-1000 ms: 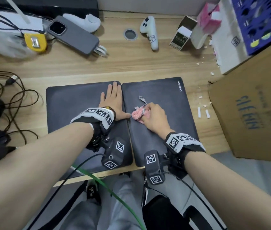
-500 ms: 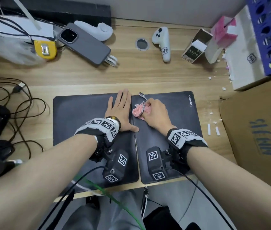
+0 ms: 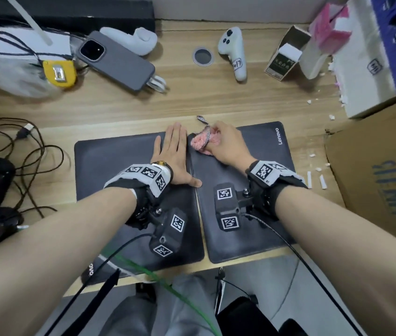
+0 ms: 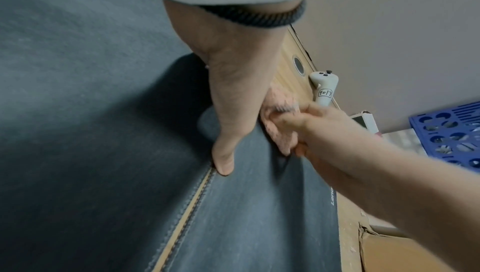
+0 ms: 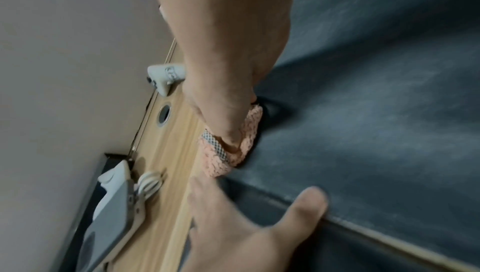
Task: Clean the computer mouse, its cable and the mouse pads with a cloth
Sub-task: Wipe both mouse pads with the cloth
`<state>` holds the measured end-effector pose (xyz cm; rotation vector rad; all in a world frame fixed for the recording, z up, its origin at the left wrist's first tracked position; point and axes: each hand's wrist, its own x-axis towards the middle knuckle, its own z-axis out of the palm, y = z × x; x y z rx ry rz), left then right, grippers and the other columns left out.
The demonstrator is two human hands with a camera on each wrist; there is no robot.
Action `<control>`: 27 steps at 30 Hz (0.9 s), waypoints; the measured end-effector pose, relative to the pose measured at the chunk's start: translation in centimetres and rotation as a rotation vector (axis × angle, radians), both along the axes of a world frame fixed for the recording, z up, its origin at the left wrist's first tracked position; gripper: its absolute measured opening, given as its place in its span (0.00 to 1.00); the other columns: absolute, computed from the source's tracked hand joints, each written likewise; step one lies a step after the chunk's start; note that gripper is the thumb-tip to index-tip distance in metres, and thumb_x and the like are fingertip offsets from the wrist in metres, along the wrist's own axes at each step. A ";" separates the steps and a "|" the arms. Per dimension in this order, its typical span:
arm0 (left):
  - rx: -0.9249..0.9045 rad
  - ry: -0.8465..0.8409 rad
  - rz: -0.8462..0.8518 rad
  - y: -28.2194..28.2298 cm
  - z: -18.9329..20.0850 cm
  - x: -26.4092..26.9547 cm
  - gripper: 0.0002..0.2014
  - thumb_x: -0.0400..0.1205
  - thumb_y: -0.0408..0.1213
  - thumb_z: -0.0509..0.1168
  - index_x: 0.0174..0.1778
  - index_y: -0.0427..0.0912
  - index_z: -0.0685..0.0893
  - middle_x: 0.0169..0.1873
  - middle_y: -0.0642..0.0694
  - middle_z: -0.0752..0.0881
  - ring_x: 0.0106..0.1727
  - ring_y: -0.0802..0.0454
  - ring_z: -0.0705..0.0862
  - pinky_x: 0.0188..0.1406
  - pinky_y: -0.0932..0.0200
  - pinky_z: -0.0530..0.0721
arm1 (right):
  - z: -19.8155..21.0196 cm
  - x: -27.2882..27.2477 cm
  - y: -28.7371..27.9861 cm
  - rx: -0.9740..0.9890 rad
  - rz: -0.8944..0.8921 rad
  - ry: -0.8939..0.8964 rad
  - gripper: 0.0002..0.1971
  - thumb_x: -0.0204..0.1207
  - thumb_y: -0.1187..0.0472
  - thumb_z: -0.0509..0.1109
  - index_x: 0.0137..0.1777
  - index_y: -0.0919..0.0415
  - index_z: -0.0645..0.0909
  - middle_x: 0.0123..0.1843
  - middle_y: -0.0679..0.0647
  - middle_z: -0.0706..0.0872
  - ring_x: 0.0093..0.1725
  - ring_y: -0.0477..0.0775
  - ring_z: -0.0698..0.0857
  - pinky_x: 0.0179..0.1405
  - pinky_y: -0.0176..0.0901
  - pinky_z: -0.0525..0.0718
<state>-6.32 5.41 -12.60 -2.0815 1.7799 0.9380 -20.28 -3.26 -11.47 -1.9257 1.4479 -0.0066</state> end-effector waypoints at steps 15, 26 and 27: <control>0.078 -0.071 -0.294 -3.9 2.7 -4.6 0.71 0.60 0.44 0.84 0.82 0.37 0.33 0.83 0.43 0.35 0.84 0.43 0.40 0.81 0.45 0.58 | 1.1 -17.1 13.1 0.094 -0.272 0.135 0.14 0.71 0.68 0.72 0.56 0.57 0.79 0.62 0.54 0.81 0.60 0.56 0.80 0.49 0.37 0.69; 0.134 -0.084 -0.280 -3.9 1.9 -5.4 0.65 0.69 0.36 0.79 0.81 0.37 0.29 0.81 0.43 0.28 0.83 0.40 0.32 0.83 0.42 0.47 | -0.1 -12.7 3.4 -0.027 -0.325 0.110 0.17 0.73 0.66 0.72 0.61 0.62 0.80 0.60 0.63 0.81 0.60 0.63 0.81 0.59 0.46 0.74; 0.137 -0.084 -0.277 -4.0 1.9 -5.4 0.65 0.69 0.36 0.79 0.81 0.37 0.29 0.81 0.43 0.28 0.83 0.40 0.32 0.83 0.42 0.47 | -0.2 -12.1 2.1 -0.036 -0.334 0.105 0.17 0.73 0.66 0.72 0.62 0.62 0.80 0.61 0.64 0.81 0.61 0.64 0.80 0.59 0.46 0.75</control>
